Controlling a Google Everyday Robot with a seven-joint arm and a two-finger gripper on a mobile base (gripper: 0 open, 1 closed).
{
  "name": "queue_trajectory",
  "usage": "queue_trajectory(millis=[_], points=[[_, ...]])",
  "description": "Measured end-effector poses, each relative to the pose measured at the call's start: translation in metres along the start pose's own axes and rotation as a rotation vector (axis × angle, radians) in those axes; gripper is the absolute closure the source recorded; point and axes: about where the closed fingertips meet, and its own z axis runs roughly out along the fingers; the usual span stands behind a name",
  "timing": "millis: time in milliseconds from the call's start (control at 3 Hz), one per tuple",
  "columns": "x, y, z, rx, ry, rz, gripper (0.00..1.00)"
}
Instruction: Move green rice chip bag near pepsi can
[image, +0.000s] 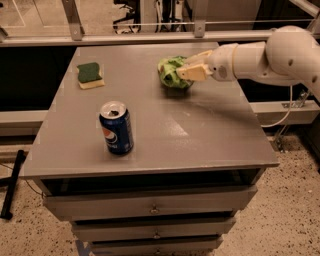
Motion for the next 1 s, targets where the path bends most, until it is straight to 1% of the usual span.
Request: queue_trajectory(millis=[333, 667, 1000], points=[[0.004, 0.054, -0.035, -0.076, -0.064, 0.006, 1.0], [-0.01, 0.1, -0.067, -0.144, -0.125, -0.017, 1.0], [-0.027, 0.137, -0.087, -0.211, -0.171, -0.041, 0.82]])
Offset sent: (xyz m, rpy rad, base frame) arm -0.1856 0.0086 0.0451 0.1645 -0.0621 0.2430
